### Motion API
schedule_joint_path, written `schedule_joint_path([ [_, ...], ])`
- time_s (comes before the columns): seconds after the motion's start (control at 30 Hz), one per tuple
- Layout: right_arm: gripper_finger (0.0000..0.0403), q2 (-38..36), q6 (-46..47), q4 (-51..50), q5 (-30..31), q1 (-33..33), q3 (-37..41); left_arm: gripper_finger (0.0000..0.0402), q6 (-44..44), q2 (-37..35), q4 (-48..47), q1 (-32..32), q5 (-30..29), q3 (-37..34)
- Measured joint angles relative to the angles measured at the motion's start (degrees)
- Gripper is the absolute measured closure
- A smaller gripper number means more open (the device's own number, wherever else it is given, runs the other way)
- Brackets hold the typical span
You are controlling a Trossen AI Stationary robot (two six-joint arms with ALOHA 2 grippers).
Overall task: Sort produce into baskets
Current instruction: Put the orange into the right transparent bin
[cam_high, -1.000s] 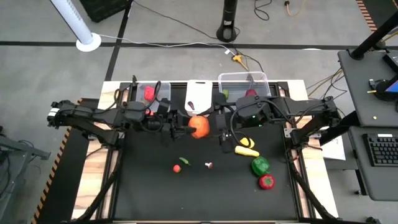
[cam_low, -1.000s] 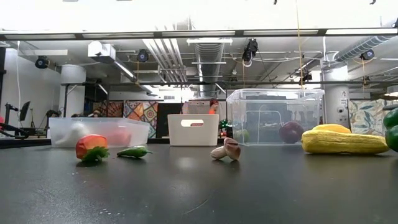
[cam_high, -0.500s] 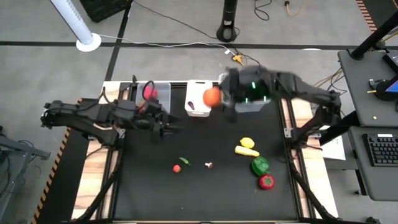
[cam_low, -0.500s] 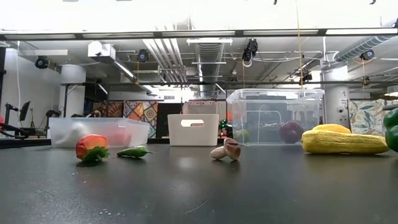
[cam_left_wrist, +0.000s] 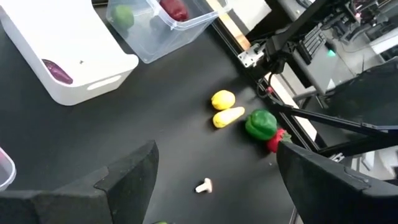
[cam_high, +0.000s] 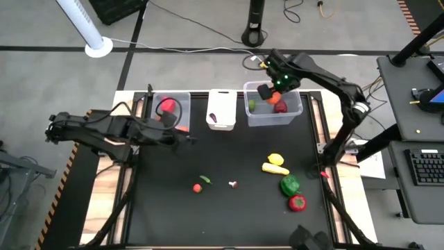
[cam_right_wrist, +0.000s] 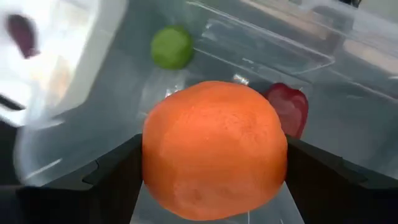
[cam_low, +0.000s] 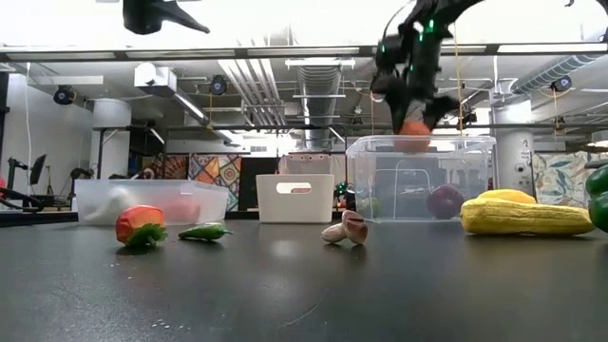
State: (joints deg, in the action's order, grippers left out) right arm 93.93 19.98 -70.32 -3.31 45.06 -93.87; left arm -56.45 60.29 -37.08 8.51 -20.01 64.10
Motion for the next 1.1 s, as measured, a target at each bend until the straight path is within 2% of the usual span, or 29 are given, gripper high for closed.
schedule_joint_path([
  [0.17,0.0075,2.2,-0.6,2.6,0.2,1.5,2.4,0.0096,0.4,0.6,0.0,0.0,0.0,0.0],
  [0.43,0.0038,3.6,-1.1,4.3,0.4,1.5,2.4,0.0096,1.9,0.7,-0.4,0.0,-0.4,0.0],
  [0.9,0.0035,3.5,-0.6,2.4,-1.8,1.8,2.4,0.0096,3.5,0.7,-0.5,-0.8,-0.6,0.0],
  [1.1,0.0035,3.9,-3.7,4.1,-2.7,1.7,2.4,0.0096,3.5,0.7,-0.9,-0.7,-0.5,0.0],
])
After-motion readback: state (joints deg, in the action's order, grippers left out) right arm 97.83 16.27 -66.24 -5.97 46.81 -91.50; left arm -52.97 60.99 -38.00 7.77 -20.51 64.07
